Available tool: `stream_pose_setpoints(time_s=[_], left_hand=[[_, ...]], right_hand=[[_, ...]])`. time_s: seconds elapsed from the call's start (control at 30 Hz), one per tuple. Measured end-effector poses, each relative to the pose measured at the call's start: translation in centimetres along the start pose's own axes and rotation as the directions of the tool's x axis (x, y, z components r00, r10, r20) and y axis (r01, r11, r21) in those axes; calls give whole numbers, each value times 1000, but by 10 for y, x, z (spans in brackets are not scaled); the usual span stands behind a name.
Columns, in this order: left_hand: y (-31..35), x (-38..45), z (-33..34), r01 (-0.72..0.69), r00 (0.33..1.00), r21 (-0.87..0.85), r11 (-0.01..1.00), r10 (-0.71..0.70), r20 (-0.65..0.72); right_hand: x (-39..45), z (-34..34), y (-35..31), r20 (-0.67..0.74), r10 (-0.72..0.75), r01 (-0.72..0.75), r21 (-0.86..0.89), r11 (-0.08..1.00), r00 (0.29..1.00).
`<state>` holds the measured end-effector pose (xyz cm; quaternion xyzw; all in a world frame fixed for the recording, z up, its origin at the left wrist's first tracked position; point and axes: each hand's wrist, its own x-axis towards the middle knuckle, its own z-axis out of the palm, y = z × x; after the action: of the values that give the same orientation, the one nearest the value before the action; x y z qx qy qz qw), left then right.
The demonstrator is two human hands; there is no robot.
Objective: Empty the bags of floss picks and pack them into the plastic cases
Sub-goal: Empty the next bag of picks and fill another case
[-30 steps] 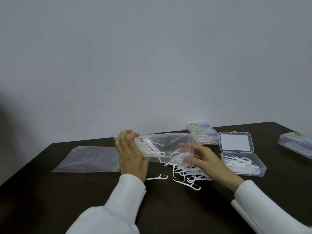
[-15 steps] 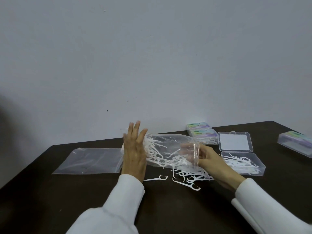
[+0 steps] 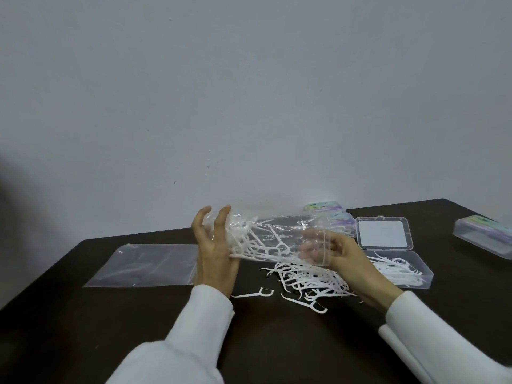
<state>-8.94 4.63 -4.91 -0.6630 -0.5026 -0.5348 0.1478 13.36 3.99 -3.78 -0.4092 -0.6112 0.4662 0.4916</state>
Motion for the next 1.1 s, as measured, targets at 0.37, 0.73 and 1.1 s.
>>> stream_pose_setpoints(time_s=[0.37, 0.73, 1.1], left_hand=[[-5, 1, 2, -98, 995, 111, 989, 95, 33], [3, 1, 0, -60, 998, 67, 996, 59, 20], [11, -5, 5, -45, 999, 248, 968, 37, 36]], right_hand=[[-2, 2, -1, 48, 55, -53, -41, 998, 997], [-9, 6, -12, 134, 38, -14, -174, 985, 990], [-5, 4, -12, 95, 6, 11, -178, 984, 995]])
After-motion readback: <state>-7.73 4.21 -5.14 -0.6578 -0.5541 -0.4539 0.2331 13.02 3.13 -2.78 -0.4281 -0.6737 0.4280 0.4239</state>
